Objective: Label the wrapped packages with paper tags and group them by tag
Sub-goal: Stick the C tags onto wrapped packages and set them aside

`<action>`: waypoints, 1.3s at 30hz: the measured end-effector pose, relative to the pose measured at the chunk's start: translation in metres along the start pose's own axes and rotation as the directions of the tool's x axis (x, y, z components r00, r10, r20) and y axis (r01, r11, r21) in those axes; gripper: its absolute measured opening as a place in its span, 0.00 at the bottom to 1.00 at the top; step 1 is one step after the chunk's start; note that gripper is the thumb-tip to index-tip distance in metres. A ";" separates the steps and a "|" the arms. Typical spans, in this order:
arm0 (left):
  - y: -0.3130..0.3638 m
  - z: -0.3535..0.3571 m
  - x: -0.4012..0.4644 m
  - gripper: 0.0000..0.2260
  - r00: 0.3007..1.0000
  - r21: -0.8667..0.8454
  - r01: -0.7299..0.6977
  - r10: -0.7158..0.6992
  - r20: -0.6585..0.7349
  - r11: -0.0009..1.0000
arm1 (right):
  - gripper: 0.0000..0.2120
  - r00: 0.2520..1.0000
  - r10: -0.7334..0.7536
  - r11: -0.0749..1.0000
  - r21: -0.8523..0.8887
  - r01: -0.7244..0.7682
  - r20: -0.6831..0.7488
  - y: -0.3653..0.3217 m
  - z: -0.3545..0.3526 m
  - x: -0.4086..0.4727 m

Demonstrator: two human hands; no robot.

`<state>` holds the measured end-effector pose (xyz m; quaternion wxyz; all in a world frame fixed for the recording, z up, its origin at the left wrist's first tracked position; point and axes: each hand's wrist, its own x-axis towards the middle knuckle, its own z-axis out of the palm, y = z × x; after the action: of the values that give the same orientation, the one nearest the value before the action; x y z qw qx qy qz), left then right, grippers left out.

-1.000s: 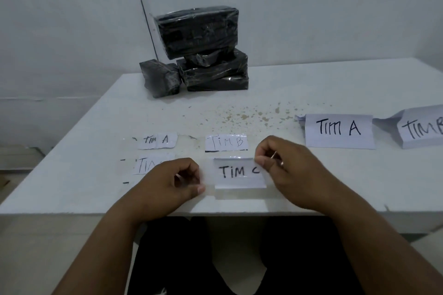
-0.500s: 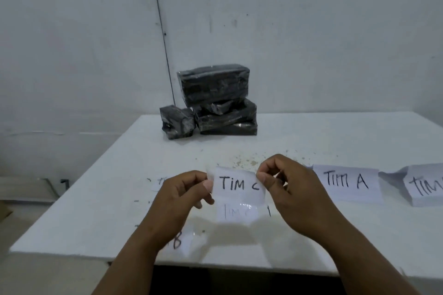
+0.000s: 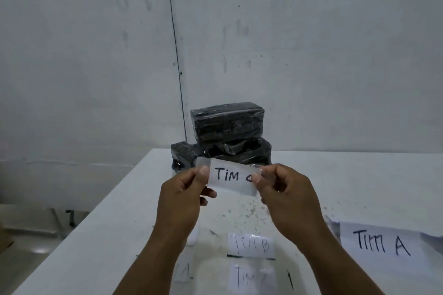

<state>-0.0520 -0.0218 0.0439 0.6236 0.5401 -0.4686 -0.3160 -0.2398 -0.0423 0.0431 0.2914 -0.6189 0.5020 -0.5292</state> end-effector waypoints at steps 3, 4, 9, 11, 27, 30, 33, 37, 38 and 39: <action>0.005 0.004 0.015 0.08 0.999 0.011 -0.024 0.025 -0.022 1.000 | 0.03 1.000 -0.007 0.999 0.040 0.007 -0.003 -0.001 0.001 0.014; 0.006 0.005 0.021 0.08 0.999 0.022 -0.033 0.033 -0.023 0.999 | 0.03 1.000 -0.009 0.998 0.057 0.010 -0.002 -0.002 0.001 0.018; 0.014 0.007 0.062 0.14 0.997 -0.067 -0.044 0.040 -0.060 0.997 | 0.04 0.993 0.006 0.993 0.118 0.008 -0.117 0.000 -0.003 0.034; 0.014 0.009 0.086 0.18 0.990 0.002 -0.085 0.085 -0.109 0.996 | 0.05 0.987 0.033 0.990 0.144 -0.010 -0.158 0.001 -0.006 0.040; -0.027 0.038 0.200 0.28 0.974 0.619 -0.204 0.219 0.053 0.759 | 0.06 0.979 0.062 0.992 0.123 -0.039 -0.194 0.007 -0.012 0.067; -0.028 0.039 0.200 0.21 0.959 0.584 -0.223 0.283 -0.011 0.781 | 0.05 0.974 0.059 0.990 0.140 -0.029 -0.217 0.009 -0.014 0.070; -0.025 0.037 0.194 0.20 0.948 0.562 -0.245 0.317 -0.034 0.790 | 0.05 0.969 0.066 0.988 0.150 -0.030 -0.236 0.008 -0.017 0.069; -0.015 0.030 0.172 0.18 0.913 0.536 -0.328 0.407 -0.032 0.778 | 0.05 0.970 0.057 0.985 0.173 -0.016 -0.235 -0.001 -0.024 0.061; -0.013 0.027 0.166 0.18 0.904 0.532 -0.348 0.426 -0.026 0.772 | 0.05 0.971 0.054 0.983 0.181 -0.012 -0.232 -0.005 -0.026 0.059; -0.010 0.024 0.157 0.18 0.894 0.532 -0.372 0.449 -0.016 0.761 | 0.04 0.972 0.052 0.982 0.186 -0.009 -0.230 -0.010 -0.029 0.054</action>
<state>-0.0160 -0.1745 0.0716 0.5416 0.5919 -0.5969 0.0052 -0.2672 -0.0841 0.0792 0.2943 -0.5150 0.4911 -0.6379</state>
